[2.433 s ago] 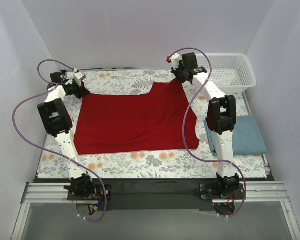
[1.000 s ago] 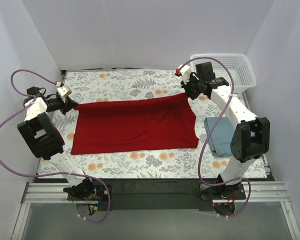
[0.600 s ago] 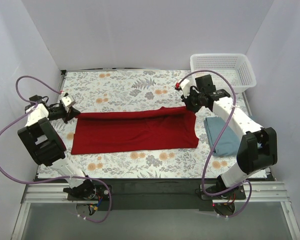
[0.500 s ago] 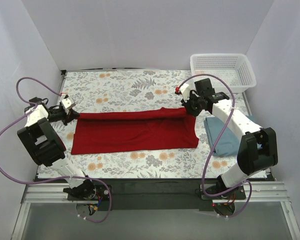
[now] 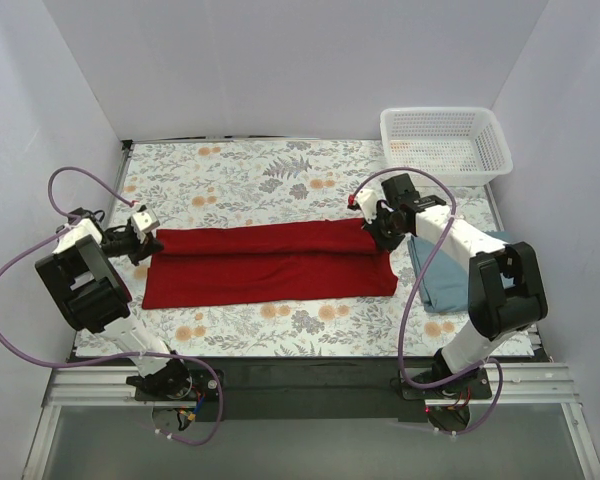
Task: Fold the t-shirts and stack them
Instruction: Fold the tshirt
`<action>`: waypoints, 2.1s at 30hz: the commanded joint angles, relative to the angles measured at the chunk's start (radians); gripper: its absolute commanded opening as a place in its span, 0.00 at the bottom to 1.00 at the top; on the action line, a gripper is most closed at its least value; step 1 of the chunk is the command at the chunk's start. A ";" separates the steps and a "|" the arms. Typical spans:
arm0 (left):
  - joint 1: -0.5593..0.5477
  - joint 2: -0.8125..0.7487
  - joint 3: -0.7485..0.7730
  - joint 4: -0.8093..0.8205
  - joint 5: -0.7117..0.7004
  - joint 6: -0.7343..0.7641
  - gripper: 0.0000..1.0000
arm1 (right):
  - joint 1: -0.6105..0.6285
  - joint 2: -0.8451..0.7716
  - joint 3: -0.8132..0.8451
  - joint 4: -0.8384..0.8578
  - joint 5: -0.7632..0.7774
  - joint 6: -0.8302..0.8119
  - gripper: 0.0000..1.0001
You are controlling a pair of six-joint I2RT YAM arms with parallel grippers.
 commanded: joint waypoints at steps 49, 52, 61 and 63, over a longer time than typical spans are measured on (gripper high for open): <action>0.008 0.050 0.186 -0.026 -0.074 0.029 0.00 | 0.032 0.022 0.191 -0.180 0.023 -0.068 0.01; 0.011 0.044 0.208 -0.041 -0.073 0.049 0.00 | 0.032 -0.004 0.177 -0.194 0.017 -0.074 0.01; 0.010 0.031 0.076 0.000 -0.172 0.158 0.00 | 0.061 0.042 0.108 -0.189 -0.009 -0.077 0.01; 0.010 0.031 0.057 0.011 -0.191 0.181 0.00 | 0.072 0.051 0.107 -0.192 -0.009 -0.077 0.01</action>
